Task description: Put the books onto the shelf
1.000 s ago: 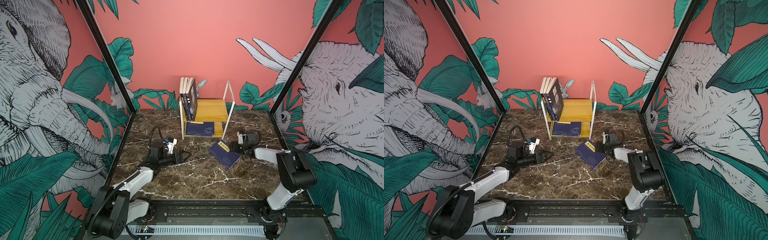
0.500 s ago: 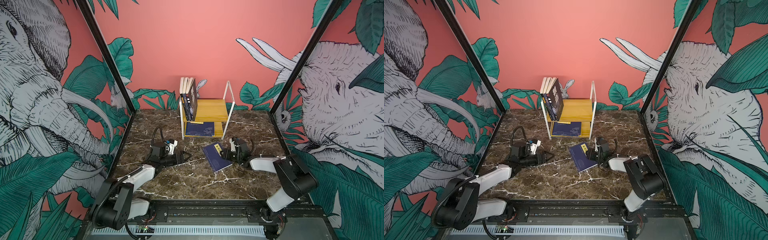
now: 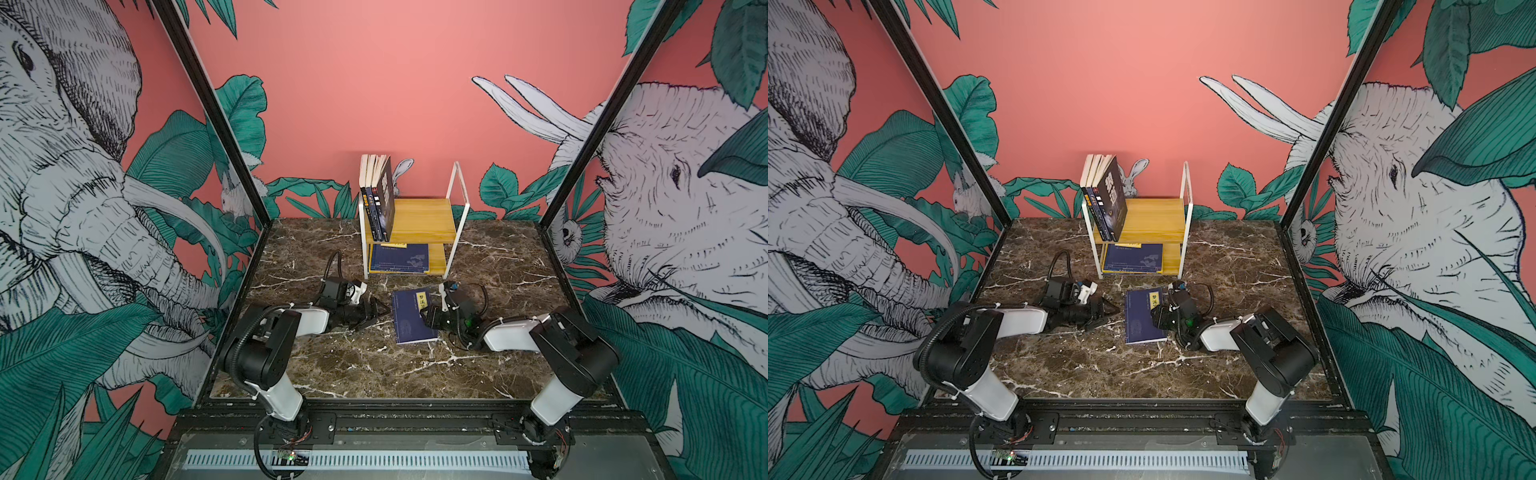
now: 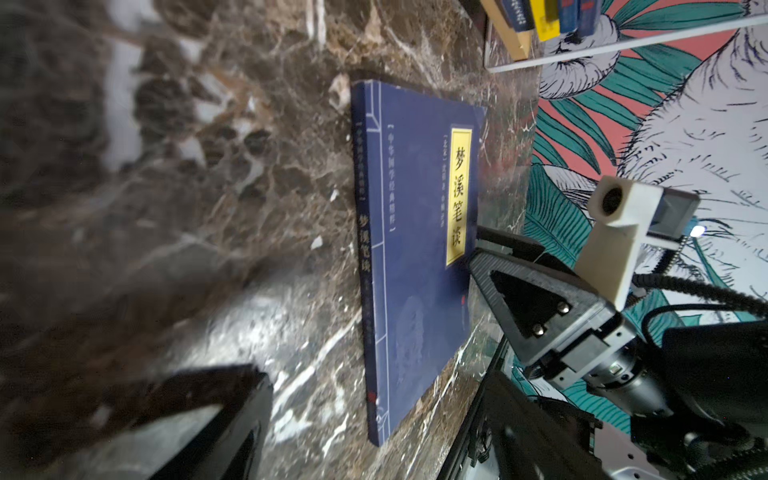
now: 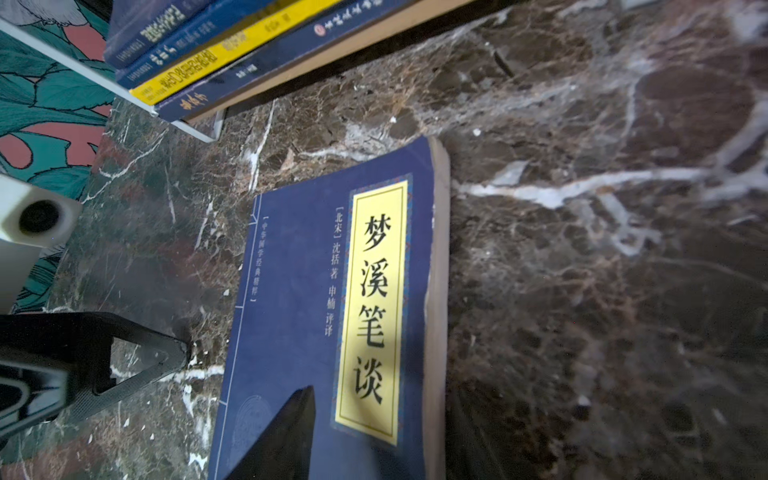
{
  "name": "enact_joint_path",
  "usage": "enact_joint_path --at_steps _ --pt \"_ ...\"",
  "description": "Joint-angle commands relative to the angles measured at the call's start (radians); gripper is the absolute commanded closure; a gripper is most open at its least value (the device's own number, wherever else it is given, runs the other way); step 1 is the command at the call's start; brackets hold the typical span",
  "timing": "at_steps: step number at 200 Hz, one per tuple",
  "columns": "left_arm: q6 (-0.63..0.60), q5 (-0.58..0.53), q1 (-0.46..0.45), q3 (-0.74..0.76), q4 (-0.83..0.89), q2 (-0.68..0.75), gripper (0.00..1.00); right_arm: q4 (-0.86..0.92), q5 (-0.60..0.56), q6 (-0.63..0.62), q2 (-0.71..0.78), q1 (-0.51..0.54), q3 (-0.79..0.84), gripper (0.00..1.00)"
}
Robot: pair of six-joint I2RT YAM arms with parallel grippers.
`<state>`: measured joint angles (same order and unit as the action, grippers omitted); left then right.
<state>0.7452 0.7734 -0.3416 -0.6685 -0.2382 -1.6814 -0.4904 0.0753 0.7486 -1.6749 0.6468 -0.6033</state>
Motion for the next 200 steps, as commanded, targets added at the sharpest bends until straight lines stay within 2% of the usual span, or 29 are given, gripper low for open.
enact_joint_path --at_steps 1,33,57,88,147,200 --pt "0.025 0.02 -0.006 -0.033 -0.009 -0.044 0.2 0.08 -0.074 -0.031 0.001 -0.013 -0.012 0.45" --pt "0.048 0.049 -0.016 -0.075 0.001 -0.126 0.22 0.033 -0.018 -0.013 -0.049 -0.02 -0.027 0.47" --pt "0.059 0.064 -0.039 -0.086 -0.016 -0.171 0.26 -0.029 0.058 0.011 -0.115 0.024 -0.053 0.53" --pt "0.104 0.095 -0.051 -0.08 -0.059 -0.194 0.3 -0.158 0.101 0.072 -0.171 0.051 -0.034 0.58" --pt "0.228 0.119 -0.052 -0.061 -0.151 -0.064 0.49 -0.157 0.108 0.087 -0.198 0.08 -0.05 0.61" --pt "0.25 0.124 -0.063 -0.046 -0.186 -0.009 0.5 -0.162 0.118 0.101 -0.218 0.093 -0.067 0.63"
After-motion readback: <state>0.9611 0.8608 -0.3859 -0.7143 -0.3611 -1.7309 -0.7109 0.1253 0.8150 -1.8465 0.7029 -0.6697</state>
